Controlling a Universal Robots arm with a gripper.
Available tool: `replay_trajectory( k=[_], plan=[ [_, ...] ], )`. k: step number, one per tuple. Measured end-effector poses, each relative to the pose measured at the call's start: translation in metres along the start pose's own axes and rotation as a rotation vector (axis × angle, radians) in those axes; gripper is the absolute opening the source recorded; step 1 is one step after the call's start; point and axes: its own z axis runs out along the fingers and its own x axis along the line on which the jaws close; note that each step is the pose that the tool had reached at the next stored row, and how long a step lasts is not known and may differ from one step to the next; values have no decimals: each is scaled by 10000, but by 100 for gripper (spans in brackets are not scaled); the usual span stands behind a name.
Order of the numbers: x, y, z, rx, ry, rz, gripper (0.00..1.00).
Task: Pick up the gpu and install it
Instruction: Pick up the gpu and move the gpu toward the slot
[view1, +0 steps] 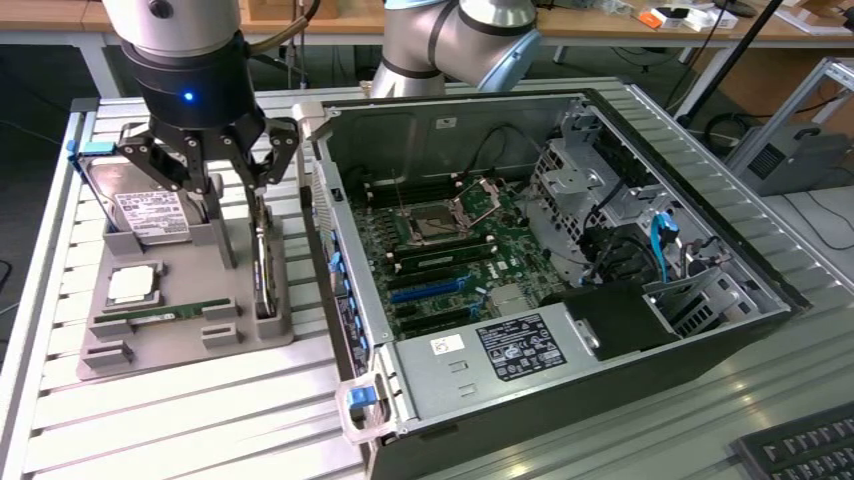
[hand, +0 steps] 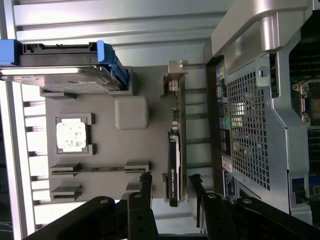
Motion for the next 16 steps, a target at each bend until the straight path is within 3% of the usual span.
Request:
replay_trajectory(
  k=[16],
  plan=[
    [1, -2, 42, 2, 0, 0, 42]
  ],
)
